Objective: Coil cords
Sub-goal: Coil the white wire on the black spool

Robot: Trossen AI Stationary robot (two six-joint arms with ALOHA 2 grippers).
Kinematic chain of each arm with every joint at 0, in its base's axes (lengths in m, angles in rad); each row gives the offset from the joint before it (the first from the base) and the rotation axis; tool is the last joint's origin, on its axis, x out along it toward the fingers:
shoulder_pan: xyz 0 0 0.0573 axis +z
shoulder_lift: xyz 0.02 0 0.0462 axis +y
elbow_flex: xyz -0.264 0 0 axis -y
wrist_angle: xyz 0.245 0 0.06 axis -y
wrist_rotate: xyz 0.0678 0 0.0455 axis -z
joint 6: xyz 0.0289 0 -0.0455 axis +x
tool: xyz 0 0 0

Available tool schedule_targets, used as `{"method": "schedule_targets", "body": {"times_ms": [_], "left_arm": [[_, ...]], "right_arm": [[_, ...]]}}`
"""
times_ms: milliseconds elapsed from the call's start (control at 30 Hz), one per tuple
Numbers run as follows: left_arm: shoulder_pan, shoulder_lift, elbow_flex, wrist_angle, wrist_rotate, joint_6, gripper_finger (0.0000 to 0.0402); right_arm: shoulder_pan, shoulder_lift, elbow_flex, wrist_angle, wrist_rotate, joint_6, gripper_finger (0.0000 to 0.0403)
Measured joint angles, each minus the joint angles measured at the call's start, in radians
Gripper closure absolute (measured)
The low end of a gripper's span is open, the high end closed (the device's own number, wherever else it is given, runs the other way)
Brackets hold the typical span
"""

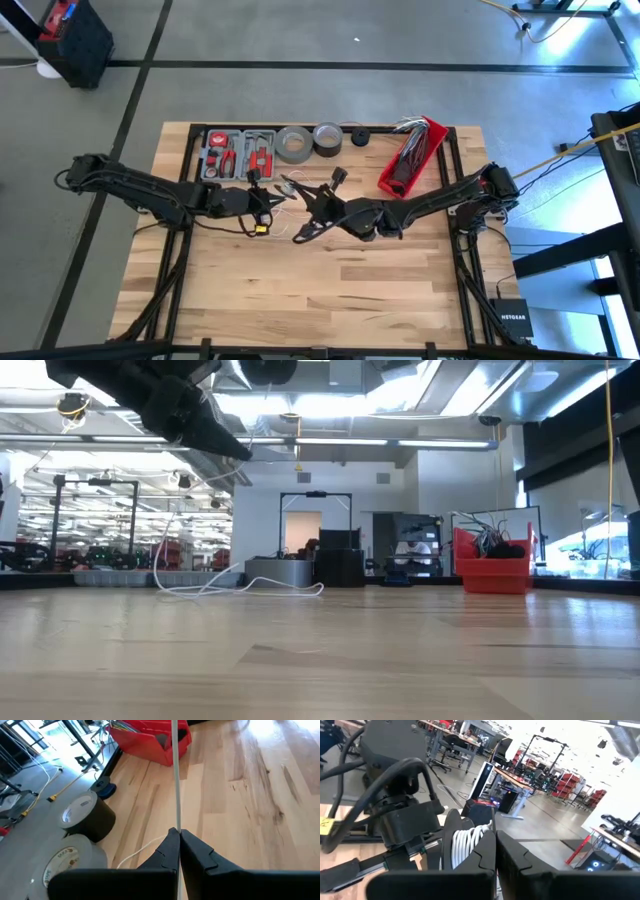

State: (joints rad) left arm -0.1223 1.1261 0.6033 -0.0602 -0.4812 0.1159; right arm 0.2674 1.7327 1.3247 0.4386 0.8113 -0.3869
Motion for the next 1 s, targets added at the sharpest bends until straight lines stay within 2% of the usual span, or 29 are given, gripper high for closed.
{"method": "schedule_targets", "body": {"times_ms": [533,1000], "left_arm": [[0.000,0.002,-0.002,-0.108,-0.001,0.043,0.0402],[0.015,0.002,-0.004,-0.173,-0.002,0.094,0.0401]], "right_arm": [[0.068,-0.037,0.002,0.033,0.071,-0.090,0.0397],[0.100,-0.049,0.003,0.056,0.076,-0.119,0.0397]]}}
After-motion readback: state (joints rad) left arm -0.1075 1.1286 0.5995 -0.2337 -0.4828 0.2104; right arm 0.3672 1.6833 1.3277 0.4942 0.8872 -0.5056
